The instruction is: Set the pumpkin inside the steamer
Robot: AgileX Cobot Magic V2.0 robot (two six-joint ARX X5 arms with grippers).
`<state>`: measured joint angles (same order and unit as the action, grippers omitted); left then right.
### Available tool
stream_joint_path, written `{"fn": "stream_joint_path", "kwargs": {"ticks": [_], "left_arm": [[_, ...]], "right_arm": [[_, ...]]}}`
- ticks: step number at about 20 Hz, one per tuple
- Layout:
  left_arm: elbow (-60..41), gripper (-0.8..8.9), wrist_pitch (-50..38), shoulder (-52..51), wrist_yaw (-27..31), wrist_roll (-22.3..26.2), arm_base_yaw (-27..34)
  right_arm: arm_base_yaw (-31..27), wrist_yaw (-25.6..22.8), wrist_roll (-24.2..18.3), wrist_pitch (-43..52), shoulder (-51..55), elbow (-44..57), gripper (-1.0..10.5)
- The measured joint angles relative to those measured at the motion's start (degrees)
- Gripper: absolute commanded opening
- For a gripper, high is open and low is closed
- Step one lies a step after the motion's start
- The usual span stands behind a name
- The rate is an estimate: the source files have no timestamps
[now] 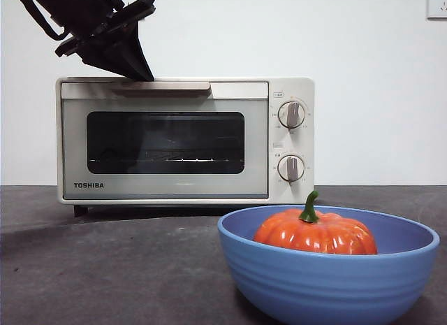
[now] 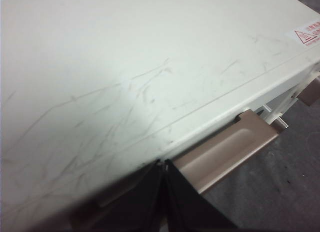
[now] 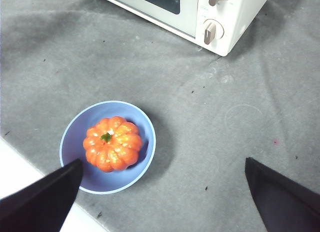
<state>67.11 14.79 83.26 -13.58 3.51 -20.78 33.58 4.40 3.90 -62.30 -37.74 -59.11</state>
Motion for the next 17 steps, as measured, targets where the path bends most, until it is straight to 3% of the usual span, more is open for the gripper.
{"fn": "stream_joint_path", "kwargs": {"ticks": [17], "left_arm": [[1.9, 0.15, 13.0, -1.4, -1.2, 0.0, -3.6]], "right_arm": [[0.0, 0.0, 0.0, 0.0, 0.0, 0.0, 5.2]]}}
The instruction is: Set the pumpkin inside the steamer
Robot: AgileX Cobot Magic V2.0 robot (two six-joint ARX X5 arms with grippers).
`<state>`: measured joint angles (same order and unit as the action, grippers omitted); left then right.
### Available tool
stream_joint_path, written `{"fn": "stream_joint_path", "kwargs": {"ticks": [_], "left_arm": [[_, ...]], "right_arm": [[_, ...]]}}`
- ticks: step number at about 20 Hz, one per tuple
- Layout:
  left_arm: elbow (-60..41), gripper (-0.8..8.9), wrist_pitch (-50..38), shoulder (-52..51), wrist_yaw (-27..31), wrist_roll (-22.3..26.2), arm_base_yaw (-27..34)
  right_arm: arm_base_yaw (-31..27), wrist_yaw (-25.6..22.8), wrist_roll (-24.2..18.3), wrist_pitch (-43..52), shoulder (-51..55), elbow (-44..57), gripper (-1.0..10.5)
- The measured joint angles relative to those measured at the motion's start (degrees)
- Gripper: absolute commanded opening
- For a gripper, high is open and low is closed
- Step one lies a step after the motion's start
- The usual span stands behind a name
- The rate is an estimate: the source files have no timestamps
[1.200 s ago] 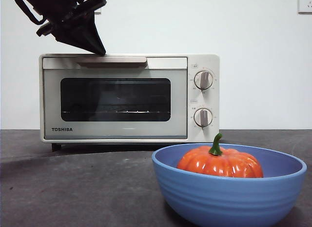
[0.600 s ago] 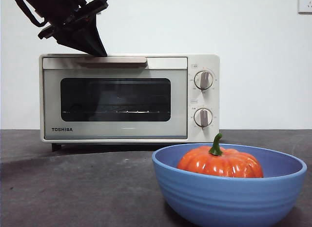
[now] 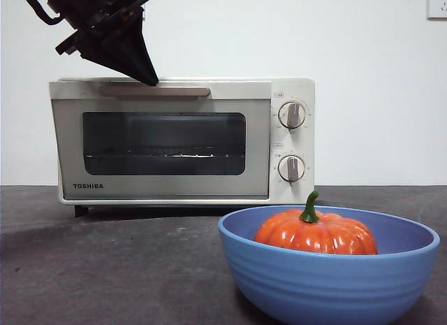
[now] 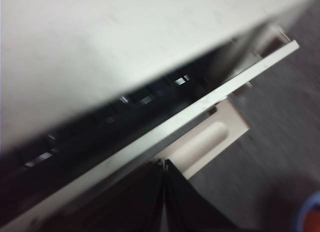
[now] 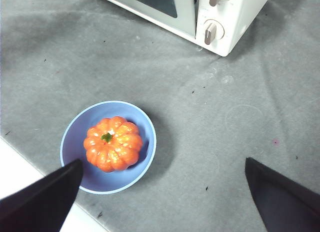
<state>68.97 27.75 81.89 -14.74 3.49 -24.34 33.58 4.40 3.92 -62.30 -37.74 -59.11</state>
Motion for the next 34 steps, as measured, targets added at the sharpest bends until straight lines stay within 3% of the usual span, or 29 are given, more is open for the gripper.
{"fn": "stream_joint_path", "kwargs": {"ticks": [11, 20, 29, 34], "left_arm": [[-1.4, 0.15, 18.6, 1.2, -0.4, -1.6, -3.7], [-1.4, 0.15, 21.5, 1.4, 1.1, -5.8, -5.2], [-1.4, 0.15, 23.3, 1.3, 1.2, -6.0, -6.0], [-1.4, 0.15, 20.6, -6.4, 1.2, -6.0, -6.0]], "right_arm": [[0.0, 0.0, 0.0, 0.0, 0.0, 0.0, 5.2], [0.0, 0.0, 0.0, 0.0, 0.0, 0.0, 5.2], [0.0, 0.0, 3.2, -0.7, -0.7, 0.0, 5.2], [0.0, 0.1, 5.0, -1.1, -7.9, 0.0, 4.8]]}}
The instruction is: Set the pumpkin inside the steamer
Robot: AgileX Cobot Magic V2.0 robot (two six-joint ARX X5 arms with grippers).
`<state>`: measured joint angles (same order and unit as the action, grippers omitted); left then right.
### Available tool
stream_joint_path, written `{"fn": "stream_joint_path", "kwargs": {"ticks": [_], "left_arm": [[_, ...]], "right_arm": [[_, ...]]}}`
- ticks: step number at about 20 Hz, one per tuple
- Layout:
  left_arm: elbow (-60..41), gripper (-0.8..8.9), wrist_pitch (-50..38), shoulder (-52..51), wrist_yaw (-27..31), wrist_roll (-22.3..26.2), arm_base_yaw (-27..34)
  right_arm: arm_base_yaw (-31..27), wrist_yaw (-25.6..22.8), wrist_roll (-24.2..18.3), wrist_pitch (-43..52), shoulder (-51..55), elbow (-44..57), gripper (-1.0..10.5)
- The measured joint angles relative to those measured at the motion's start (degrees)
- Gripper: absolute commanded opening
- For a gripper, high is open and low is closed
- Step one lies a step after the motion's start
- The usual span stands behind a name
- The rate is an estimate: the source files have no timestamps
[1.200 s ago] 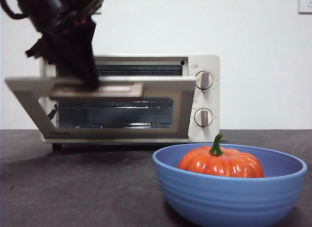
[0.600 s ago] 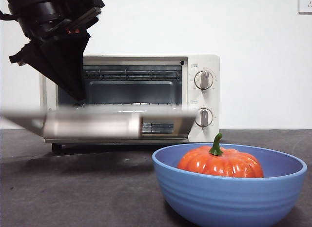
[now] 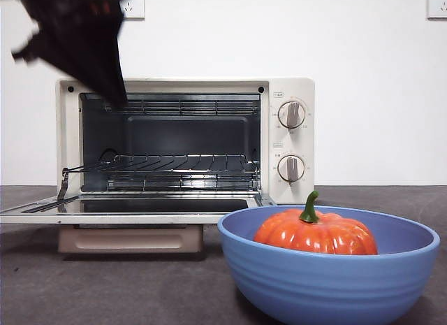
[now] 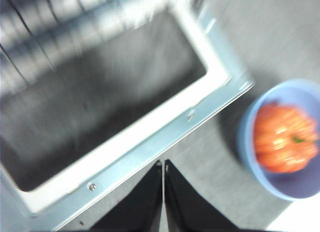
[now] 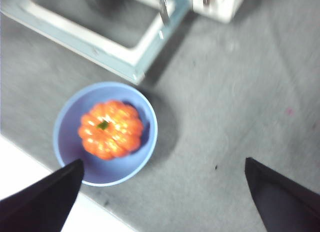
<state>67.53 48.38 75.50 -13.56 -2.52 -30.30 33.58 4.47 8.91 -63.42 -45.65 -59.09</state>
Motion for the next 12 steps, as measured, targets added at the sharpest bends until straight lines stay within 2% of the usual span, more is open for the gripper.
{"fn": "stream_joint_path", "kwargs": {"ticks": [2, 6, 12], "left_arm": [[0.0, 0.15, 0.2, -5.0, 0.0, 0.0, 0.0], [-0.2, 0.15, 2.7, -14.2, 0.0, 0.0, 0.9], [-2.3, 0.15, 6.6, -23.8, 0.0, 0.0, 0.9]], "right_arm": [[-0.2, 0.2, 0.2, 2.1, -3.5, 1.4, 4.8], [-2.6, 7.4, 0.9, 9.7, -6.4, 8.7, 4.6], [-4.4, 7.6, 1.9, 14.3, -12.0, 12.1, 4.2]]}}
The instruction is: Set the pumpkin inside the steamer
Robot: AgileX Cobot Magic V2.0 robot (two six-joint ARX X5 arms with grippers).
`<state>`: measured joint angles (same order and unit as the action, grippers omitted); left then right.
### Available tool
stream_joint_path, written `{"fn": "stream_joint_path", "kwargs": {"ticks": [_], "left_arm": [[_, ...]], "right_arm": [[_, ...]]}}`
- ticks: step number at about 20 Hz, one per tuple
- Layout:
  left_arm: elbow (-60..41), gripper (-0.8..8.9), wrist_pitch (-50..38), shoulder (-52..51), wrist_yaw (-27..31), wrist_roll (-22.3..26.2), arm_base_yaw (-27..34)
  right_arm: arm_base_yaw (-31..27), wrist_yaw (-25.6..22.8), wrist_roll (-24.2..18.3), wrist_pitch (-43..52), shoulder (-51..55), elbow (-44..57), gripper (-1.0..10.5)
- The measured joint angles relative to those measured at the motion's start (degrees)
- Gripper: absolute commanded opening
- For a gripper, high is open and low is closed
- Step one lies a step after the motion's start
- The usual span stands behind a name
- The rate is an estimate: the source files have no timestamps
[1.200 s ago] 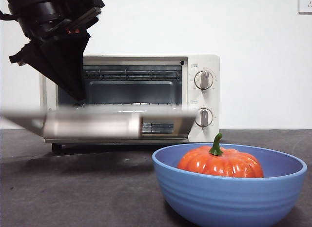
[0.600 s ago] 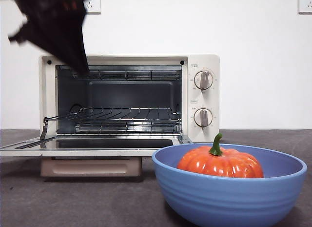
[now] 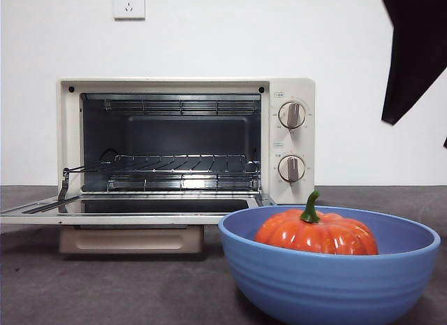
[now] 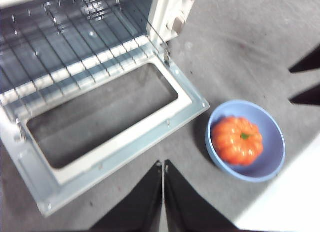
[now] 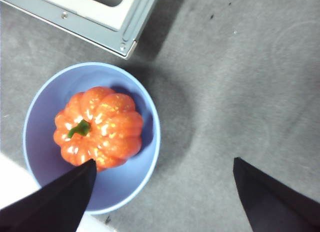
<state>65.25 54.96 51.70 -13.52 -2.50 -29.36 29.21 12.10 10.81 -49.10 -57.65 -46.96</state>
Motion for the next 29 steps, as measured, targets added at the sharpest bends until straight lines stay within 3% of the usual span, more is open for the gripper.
{"fn": "stream_joint_path", "kwargs": {"ticks": [5, 16, 26, 29], "left_arm": [[-5.4, 0.15, 2.6, -5.0, 0.0, -0.4, 0.0], [-5.6, 0.15, 2.8, -7.1, 0.0, -0.7, 0.0], [-5.6, 0.15, 2.7, -7.1, 0.0, -0.7, 0.0], [-5.6, 0.15, 2.7, -7.1, 0.0, -0.7, 0.0]], "right_arm": [[0.4, 0.1, 0.0, 2.6, -5.9, 0.0, 3.5], [3.5, -0.1, 0.5, 6.7, -15.7, 0.0, 2.5], [4.9, -0.2, 0.7, 7.8, -19.9, 0.0, 0.2], [4.9, -0.3, 0.7, 7.4, -19.9, 0.0, 0.1]]}}
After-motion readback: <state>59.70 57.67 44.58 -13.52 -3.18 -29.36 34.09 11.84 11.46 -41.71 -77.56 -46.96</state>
